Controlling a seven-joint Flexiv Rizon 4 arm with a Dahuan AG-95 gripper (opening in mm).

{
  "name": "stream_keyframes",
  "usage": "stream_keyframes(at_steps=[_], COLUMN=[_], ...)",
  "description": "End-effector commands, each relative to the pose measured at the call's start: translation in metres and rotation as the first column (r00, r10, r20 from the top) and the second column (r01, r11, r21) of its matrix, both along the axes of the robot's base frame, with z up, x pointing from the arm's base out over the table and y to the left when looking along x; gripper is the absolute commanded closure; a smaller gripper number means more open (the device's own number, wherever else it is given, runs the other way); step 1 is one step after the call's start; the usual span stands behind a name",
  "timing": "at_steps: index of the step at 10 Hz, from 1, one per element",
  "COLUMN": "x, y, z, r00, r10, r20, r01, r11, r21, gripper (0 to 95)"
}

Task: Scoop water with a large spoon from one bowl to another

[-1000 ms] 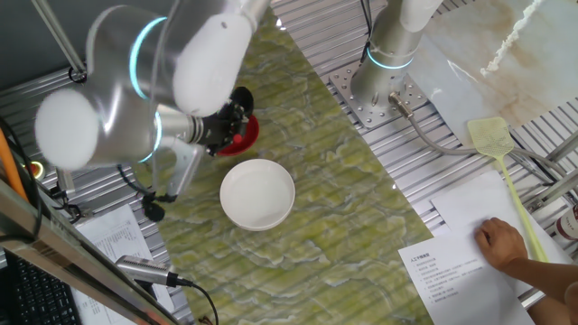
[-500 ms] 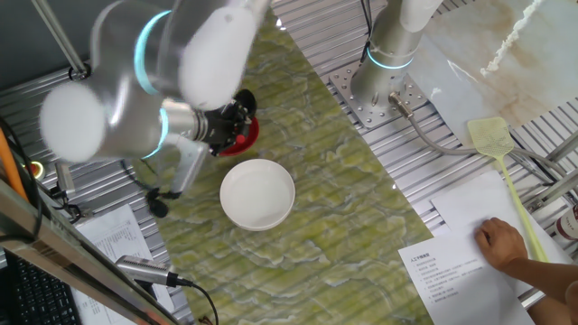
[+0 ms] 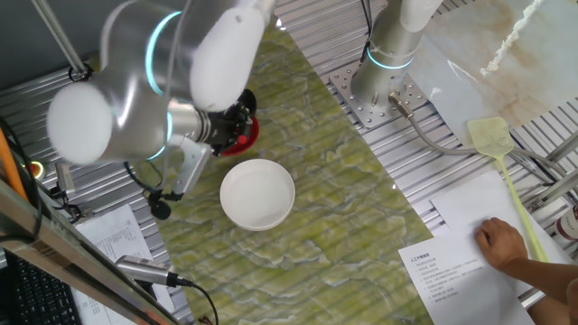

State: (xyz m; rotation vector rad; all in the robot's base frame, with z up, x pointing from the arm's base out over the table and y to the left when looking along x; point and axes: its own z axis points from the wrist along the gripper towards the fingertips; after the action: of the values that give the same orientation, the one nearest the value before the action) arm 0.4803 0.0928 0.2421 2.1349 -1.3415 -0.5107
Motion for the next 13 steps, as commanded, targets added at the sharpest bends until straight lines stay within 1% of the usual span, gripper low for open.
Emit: stream_keyframes(at_steps=[1,2,3,4,6,7,13], x=[0.0020,-0.0058,-0.0066,-0.0068,-0.0068,-0.0066,-0.0061], y=[0.0016,-0.0006,-0.0031,-0.0023,-0.0021,-0.0019,-0.0009], z=[-0.0044,-0.0107,-0.0073,-0.0043,-0.0038,-0.0036,-0.0038], r00=[0.999,0.999,0.999,0.999,0.998,0.998,0.997], r10=[0.016,-0.027,-0.026,-0.020,-0.029,-0.030,-0.042], r20=[0.032,0.035,0.035,0.040,0.047,0.052,0.057], r01=[-0.015,0.025,0.024,0.019,0.028,0.030,0.042], r11=[1.000,0.998,0.998,0.999,0.999,0.999,0.999], r21=[-0.006,0.054,0.053,0.042,0.017,0.012,0.001], gripper=[95.0,95.0,95.0,95.0,95.0,95.0,95.0])
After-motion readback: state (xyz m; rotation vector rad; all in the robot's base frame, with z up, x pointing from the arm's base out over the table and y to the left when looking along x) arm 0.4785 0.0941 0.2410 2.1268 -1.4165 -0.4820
